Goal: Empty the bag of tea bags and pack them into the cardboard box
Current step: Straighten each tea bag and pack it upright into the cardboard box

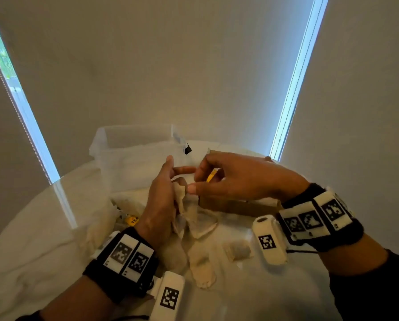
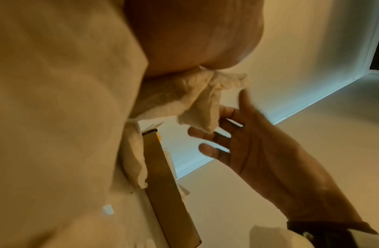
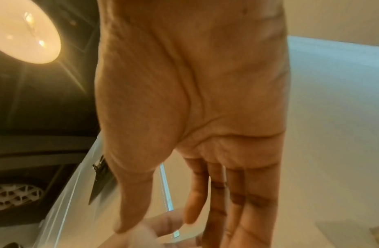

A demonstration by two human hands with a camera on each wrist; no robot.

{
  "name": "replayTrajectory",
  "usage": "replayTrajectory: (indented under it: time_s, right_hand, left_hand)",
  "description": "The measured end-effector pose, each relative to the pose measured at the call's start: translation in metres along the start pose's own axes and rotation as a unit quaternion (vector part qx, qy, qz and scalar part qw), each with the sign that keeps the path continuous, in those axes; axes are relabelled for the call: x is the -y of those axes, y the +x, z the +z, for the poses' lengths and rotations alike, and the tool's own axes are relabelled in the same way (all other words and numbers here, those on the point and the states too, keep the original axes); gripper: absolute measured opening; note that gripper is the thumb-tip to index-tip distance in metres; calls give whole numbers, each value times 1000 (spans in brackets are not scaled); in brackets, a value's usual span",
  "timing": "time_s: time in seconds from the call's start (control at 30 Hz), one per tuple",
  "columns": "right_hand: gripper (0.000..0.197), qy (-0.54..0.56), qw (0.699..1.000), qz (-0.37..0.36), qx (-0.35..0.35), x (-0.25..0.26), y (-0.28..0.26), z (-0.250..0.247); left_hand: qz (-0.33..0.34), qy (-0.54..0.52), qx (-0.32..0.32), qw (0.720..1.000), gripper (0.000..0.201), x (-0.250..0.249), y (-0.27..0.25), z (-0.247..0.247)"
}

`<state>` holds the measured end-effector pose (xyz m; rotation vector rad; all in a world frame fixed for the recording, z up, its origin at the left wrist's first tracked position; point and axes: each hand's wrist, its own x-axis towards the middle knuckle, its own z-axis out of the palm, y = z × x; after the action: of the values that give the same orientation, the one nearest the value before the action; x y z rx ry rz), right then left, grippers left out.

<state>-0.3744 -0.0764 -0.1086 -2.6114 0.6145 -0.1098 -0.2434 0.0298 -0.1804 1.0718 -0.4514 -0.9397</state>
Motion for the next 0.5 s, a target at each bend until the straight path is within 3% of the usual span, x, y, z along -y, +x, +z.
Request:
replayTrajectory:
  time_s: [0.13,0.3,0.4,0.5]
  right_hand:
    - [51,85,995,10,-50,13,-5,25]
    - [21,112,989,-32,-92,-2,7,43]
    - [21,218,962,-8,-163,-21,8,38]
    - [17,279,935,13,-217,-39,9,34]
  left_hand:
    - [10,-26,-37,999,66,1,3,-7]
    - [13,13,-58,998,66,6,11,-10]
    - [50,110,-30,992,59,8,9,-8]
    - [109,151,-6,983,37,11,8,-5]
